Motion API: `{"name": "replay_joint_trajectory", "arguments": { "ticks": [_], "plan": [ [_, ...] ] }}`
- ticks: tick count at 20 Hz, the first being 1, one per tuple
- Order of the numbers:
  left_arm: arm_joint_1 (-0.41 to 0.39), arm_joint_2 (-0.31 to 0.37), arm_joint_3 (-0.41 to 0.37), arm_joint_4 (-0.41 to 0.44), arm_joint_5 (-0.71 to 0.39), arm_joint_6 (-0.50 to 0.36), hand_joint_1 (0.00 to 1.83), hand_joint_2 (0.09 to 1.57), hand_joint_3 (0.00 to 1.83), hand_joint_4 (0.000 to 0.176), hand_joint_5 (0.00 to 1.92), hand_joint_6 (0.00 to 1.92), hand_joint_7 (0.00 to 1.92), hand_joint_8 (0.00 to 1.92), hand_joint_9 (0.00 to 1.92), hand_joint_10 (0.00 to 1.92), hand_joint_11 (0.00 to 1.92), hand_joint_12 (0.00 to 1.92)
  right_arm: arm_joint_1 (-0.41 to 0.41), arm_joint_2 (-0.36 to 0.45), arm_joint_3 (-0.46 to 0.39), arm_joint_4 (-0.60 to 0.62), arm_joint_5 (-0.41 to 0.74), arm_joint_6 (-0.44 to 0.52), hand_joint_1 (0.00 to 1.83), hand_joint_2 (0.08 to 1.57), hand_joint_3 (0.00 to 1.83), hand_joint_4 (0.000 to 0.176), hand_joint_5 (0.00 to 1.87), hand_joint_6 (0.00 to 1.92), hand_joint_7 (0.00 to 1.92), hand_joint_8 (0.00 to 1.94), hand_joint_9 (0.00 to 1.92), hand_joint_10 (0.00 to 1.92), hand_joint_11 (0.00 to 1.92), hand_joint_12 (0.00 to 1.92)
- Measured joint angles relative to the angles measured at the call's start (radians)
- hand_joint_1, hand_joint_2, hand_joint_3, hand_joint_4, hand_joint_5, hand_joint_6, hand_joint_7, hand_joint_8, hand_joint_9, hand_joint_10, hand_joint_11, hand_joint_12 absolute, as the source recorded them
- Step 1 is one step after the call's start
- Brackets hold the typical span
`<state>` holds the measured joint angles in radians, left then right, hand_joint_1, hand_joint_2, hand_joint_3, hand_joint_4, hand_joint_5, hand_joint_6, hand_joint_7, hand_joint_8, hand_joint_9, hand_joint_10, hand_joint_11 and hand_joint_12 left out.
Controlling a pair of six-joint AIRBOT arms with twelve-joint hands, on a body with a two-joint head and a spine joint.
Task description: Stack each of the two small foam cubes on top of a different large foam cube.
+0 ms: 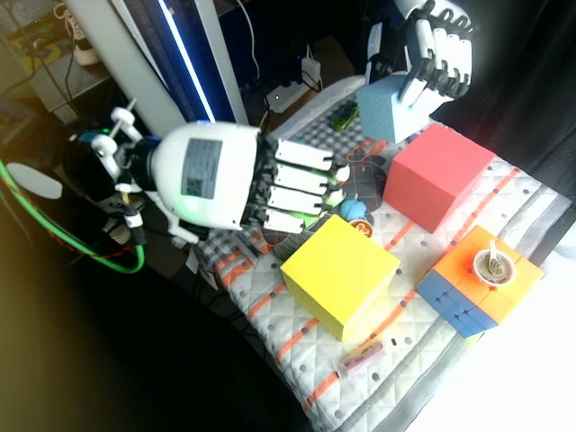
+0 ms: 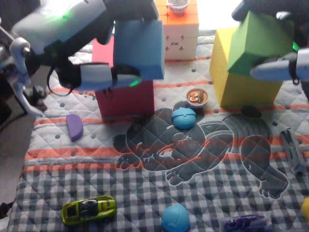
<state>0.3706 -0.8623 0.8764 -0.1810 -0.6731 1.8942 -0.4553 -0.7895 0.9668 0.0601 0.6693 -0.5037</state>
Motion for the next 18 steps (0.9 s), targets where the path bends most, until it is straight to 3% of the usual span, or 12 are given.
{"name": "replay_joint_trajectory", "arguments": {
  "ticks": [2,5,6,7,9,10,11,13,14,15,16,18],
  "plan": [
    [-0.016,0.001,0.001,-0.064,0.002,0.086,1.32,1.25,0.0,0.0,0.29,1.27,0.69,1.52,0.82,1.92,0.99,1.92,0.027,0.0,0.009,0.032,-0.029,-0.002,1.14,1.29,0.0,0.0,0.57,1.55,0.76,1.49,0.79,1.83,0.89,1.92],
    [-0.03,-0.003,0.027,-0.1,0.024,0.109,1.46,1.24,0.0,0.0,0.31,1.36,0.59,1.49,0.71,1.64,0.65,1.92,0.04,0.0,0.023,0.111,-0.056,-0.002,1.15,1.29,0.0,0.0,0.55,1.55,0.77,1.49,0.76,1.76,0.85,1.92],
    [-0.03,-0.003,0.037,-0.12,0.027,0.11,1.46,1.24,0.0,0.0,0.31,1.36,0.59,1.49,0.71,1.64,0.65,1.92,0.04,-0.001,0.025,0.13,-0.063,-0.002,1.15,1.29,0.0,0.0,0.55,1.55,0.77,1.49,0.76,1.76,0.85,1.92],
    [-0.03,-0.006,0.05,-0.145,0.038,0.113,1.22,1.28,0.01,0.0,0.52,1.42,0.7,1.57,0.66,1.77,0.71,1.92,0.04,-0.003,0.034,0.143,-0.076,-0.003,1.15,1.29,0.0,0.0,0.56,1.53,0.78,1.48,0.78,1.77,0.86,1.92],
    [-0.03,-0.007,0.063,-0.174,0.055,0.114,1.15,1.31,0.01,0.0,0.54,1.47,0.67,1.64,0.56,1.82,0.63,1.92,0.04,-0.009,0.048,0.166,-0.089,-0.005,1.16,1.28,0.0,0.0,0.57,1.51,0.79,1.48,0.82,1.79,0.92,1.92],
    [-0.03,-0.009,0.072,-0.183,0.062,0.114,1.26,1.29,0.0,0.0,0.36,1.39,0.64,1.58,0.43,1.78,0.49,1.92,0.04,-0.012,0.054,0.174,-0.092,-0.004,1.16,1.28,0.0,0.0,0.57,1.51,0.8,1.45,0.85,1.77,0.95,1.92],
    [-0.039,-0.019,0.084,-0.2,0.076,0.114,1.33,1.17,0.0,0.0,0.31,1.39,0.34,1.45,0.36,1.77,0.43,1.92,0.04,-0.017,0.06,0.181,-0.099,-0.005,1.15,1.28,0.0,0.0,0.56,1.54,0.79,1.44,0.8,1.75,0.91,1.92],
    [-0.045,-0.039,0.108,-0.22,0.083,0.114,1.3,1.27,0.0,0.0,0.31,1.39,0.63,1.53,0.38,1.76,0.43,1.92,0.041,-0.029,0.078,0.192,-0.114,-0.005,1.12,1.31,0.0,0.0,0.55,1.64,0.72,1.46,0.67,1.72,0.74,1.92],
    [-0.046,-0.047,0.119,-0.233,0.09,0.115,1.11,1.3,0.0,0.0,0.55,1.5,0.34,1.34,0.36,1.71,0.43,1.92,0.042,-0.031,0.086,0.196,-0.122,-0.005,1.11,1.31,0.0,0.0,0.57,1.64,0.69,1.47,0.57,1.69,0.58,1.92],
    [-0.046,-0.055,0.131,-0.247,0.103,0.115,1.08,1.33,0.0,0.0,0.57,1.56,0.53,1.57,0.46,1.77,0.59,1.92,0.046,-0.031,0.095,0.199,-0.134,-0.005,1.11,1.32,0.0,0.002,0.56,1.65,0.68,1.48,0.56,1.67,0.54,1.92],
    [-0.046,-0.069,0.153,-0.274,0.124,0.116,1.28,1.19,0.0,0.0,0.31,1.22,0.31,1.22,0.4,1.67,0.51,1.92,0.06,-0.039,0.114,0.206,-0.157,-0.006,1.16,1.29,0.0,0.0,0.53,1.54,0.79,1.48,0.8,1.79,0.92,1.92],
    [-0.046,-0.085,0.176,-0.302,0.139,0.115,1.28,1.17,0.0,0.0,0.29,1.17,0.22,1.12,0.32,1.62,0.4,1.92,0.077,-0.058,0.138,0.21,-0.172,-0.006,1.16,1.29,0.0,0.0,0.53,1.55,0.79,1.48,0.82,1.78,0.93,1.92]
  ]
}}
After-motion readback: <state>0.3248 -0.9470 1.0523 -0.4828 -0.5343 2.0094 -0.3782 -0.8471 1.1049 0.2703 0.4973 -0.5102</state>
